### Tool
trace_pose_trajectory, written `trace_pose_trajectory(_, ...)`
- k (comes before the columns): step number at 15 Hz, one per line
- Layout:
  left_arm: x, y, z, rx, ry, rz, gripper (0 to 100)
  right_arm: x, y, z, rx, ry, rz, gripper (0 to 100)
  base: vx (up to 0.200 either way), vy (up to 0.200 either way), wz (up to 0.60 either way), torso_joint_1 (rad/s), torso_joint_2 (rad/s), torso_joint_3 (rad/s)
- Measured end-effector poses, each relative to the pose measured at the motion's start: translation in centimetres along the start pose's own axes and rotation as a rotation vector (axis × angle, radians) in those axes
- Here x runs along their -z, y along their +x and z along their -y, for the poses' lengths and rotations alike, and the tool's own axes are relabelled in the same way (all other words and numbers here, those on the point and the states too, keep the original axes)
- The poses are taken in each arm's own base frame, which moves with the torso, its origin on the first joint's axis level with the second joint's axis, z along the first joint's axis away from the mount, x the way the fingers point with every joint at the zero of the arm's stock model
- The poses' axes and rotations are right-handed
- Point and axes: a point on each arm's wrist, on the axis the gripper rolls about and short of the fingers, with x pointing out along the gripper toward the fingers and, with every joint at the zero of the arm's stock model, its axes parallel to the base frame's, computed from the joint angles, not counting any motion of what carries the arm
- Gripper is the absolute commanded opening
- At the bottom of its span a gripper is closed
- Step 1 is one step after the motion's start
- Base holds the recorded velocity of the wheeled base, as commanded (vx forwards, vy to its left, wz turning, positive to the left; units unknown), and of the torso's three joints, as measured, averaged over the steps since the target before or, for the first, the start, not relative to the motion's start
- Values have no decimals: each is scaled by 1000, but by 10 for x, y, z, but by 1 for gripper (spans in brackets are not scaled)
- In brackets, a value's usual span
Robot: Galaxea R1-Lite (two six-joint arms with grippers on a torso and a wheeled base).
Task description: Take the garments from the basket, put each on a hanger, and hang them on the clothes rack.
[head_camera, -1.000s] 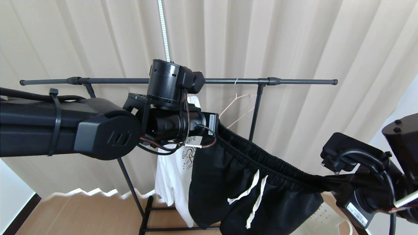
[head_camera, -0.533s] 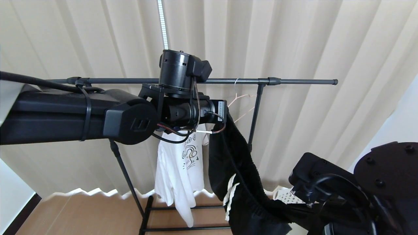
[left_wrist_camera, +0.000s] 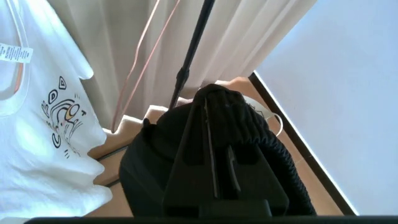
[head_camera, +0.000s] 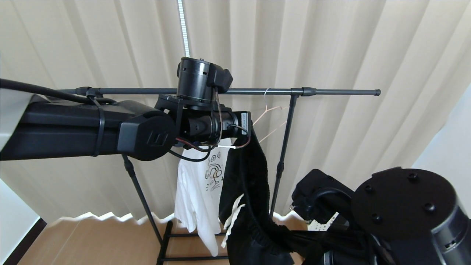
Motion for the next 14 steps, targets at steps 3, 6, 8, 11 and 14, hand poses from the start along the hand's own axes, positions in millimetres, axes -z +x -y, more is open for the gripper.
trace_pose_trajectory(3, 2, -8, -5, -28, -1, -51, 0, 11, 6, 21, 107, -151, -40, 0, 0, 0, 0, 0, 0, 0)
trace_pose_trajectory(6, 8, -26, -17, -65, 7, -105, 0, 13, 6, 51, 198, -161, -61, 0, 0, 0, 0, 0, 0, 0)
trace_pose_trajectory(8, 22, -39, -24, -82, 48, -155, 0, 8, 6, 70, 257, -112, -54, 0, 0, 0, 0, 0, 0, 0)
trace_pose_trajectory(11, 57, -63, -34, -103, 113, -272, 0, -12, 11, 92, 332, -15, 17, 0, 0, 0, 0, 0, 0, 0)
trace_pose_trajectory(14, 83, -92, -34, -94, 147, -340, 0, -40, 24, 109, 384, 61, 87, 0, 0, 0, 0, 0, 0, 0)
